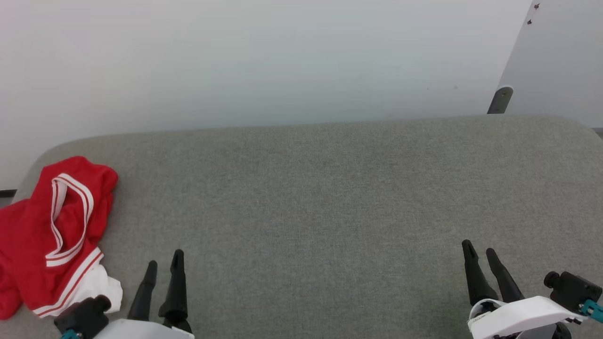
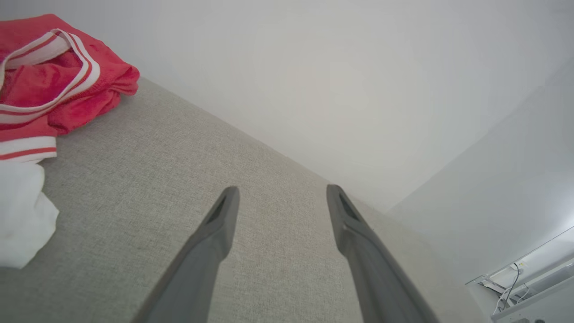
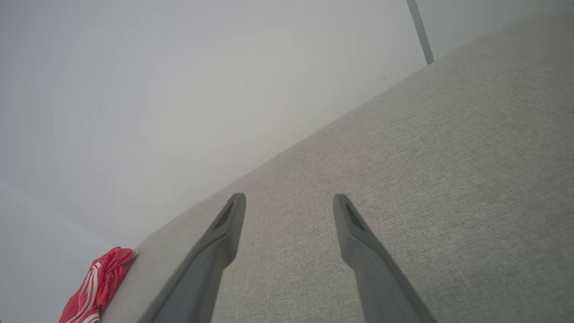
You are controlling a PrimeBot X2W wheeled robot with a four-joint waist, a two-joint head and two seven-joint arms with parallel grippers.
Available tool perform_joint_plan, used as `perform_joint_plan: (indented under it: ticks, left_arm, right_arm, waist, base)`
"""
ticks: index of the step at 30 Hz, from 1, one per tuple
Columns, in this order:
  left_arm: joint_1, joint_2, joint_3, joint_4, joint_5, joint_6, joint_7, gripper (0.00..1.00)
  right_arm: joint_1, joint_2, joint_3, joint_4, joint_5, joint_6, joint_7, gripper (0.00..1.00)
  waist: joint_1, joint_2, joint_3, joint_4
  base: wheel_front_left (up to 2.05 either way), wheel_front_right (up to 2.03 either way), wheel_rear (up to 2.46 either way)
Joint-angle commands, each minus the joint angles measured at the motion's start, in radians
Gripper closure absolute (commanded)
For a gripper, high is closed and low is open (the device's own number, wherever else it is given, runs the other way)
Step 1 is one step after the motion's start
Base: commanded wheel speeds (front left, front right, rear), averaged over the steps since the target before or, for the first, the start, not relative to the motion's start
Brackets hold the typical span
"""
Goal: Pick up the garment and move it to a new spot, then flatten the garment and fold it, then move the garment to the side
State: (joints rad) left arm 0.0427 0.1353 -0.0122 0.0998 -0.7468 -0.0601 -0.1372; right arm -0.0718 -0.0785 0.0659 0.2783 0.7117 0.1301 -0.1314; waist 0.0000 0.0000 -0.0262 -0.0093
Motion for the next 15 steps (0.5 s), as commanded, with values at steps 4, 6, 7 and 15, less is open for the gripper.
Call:
perform_joint_plan:
  ticks: [4, 6, 7, 15]
  left_arm:
    - [0.005, 0.008, 0.002, -0.028, 0.105, -0.002, -0.018, 0.0]
    - [0.006, 0.005, 0.004, -0.029, 0.117, -0.004, -0.021, 0.0]
    - [0.007, 0.002, 0.008, -0.032, 0.127, -0.006, -0.024, 0.0]
    - [0.019, -0.003, 0.023, -0.043, 0.222, -0.023, -0.044, 0.0]
  right_arm:
    - [-0.018, 0.004, -0.005, -0.014, -0.092, 0.001, -0.014, 0.0]
    - [-0.018, 0.006, -0.006, -0.015, -0.104, 0.001, -0.016, 0.0]
    - [-0.018, 0.007, -0.006, -0.015, -0.114, 0.001, -0.018, 0.0]
    - [-0.015, 0.013, -0.003, -0.021, -0.209, 0.001, -0.031, 0.0]
  waist:
    - [0.0, 0.0, -0.002, -0.002]
    - [0.0, 0.0, -0.002, -0.002]
    - [0.0, 0.0, -0.003, -0.002]
    - [0.0, 0.0, -0.008, -0.005]
  base:
    - [0.0, 0.0, 0.0]
    - [0.0, 0.0, 0.0]
    - [0.0, 0.0, 0.0]
    - [0.0, 0.0, 0.0]
